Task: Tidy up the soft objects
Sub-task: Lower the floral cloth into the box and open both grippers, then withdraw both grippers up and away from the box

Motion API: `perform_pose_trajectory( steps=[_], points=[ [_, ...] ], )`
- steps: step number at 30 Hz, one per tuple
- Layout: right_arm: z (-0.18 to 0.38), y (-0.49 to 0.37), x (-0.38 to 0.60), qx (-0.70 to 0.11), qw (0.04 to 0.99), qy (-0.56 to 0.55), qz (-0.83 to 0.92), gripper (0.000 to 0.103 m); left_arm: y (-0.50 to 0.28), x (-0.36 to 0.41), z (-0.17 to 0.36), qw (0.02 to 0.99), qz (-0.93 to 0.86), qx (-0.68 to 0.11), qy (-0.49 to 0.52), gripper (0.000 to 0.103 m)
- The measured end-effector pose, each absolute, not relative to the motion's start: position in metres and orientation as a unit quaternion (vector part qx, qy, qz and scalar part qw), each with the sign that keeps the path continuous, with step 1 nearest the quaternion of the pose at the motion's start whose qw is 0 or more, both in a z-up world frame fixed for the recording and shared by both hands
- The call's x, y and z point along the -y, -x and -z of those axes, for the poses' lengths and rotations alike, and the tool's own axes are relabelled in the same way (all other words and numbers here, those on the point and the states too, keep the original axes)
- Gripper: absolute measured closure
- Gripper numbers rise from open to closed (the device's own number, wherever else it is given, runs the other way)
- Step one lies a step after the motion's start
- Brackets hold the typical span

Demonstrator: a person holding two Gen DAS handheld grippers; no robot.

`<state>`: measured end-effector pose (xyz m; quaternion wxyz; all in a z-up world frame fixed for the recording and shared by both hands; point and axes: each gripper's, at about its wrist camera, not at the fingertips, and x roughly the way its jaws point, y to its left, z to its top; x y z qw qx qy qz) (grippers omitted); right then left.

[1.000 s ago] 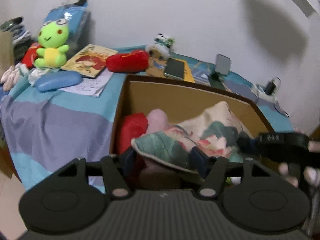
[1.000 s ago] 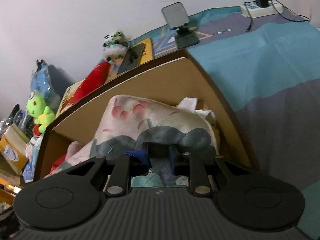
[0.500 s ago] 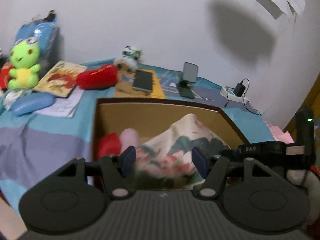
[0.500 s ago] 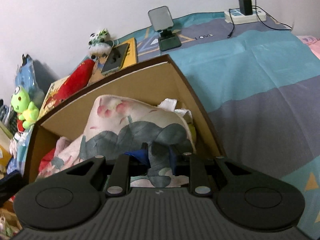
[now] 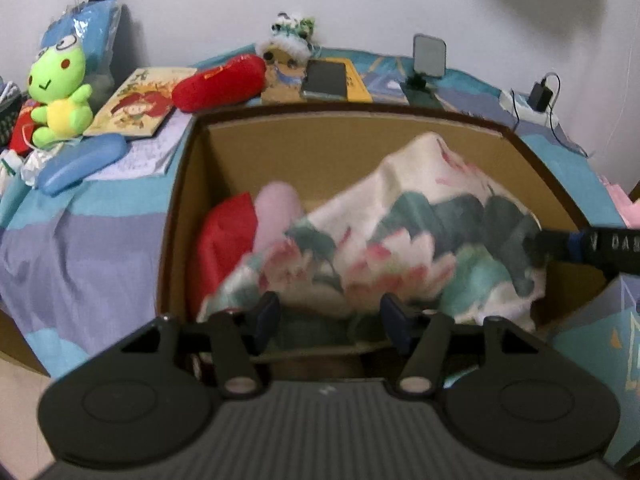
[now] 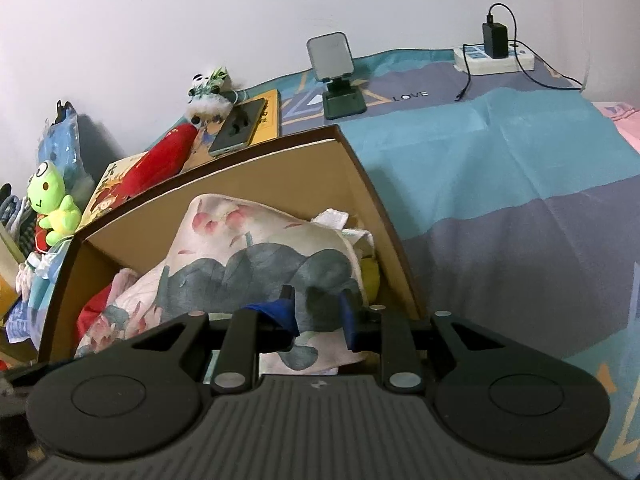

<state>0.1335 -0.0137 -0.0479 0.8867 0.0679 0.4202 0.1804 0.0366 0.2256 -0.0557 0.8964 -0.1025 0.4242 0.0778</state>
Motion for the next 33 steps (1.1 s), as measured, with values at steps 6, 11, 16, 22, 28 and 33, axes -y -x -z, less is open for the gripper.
perform_pose_trajectory(
  steps=[6, 11, 16, 22, 28, 33],
  points=[
    [0.042, -0.13, 0.014, -0.412, 0.888, -0.053, -0.197, 0.096, -0.02, -0.22, 0.041, 0.905, -0.1, -0.4, 0.1, 0.039],
    [0.019, -0.115, 0.009, -0.388, 0.895, -0.013, -0.218, 0.094, -0.005, -0.205, 0.007, 0.918, -0.153, -0.361, 0.055, 0.033],
    [-0.004, -0.095, 0.021, -0.36, 0.901, 0.013, -0.242, 0.092, 0.003, -0.175, -0.014, 0.914, -0.209, -0.347, 0.024, 0.0],
    [-0.008, -0.076, 0.045, -0.363, 0.898, 0.023, -0.245, 0.09, 0.005, -0.136, -0.014, 0.908, -0.223, -0.354, 0.03, 0.0],
    [0.001, -0.062, 0.065, -0.379, 0.896, 0.038, -0.226, 0.089, 0.013, -0.112, -0.004, 0.895, -0.237, -0.374, 0.057, 0.0],
    [0.008, -0.049, 0.073, -0.39, 0.891, 0.048, -0.228, 0.088, 0.023, -0.096, 0.002, 0.884, -0.276, -0.374, 0.049, 0.0]
  ],
)
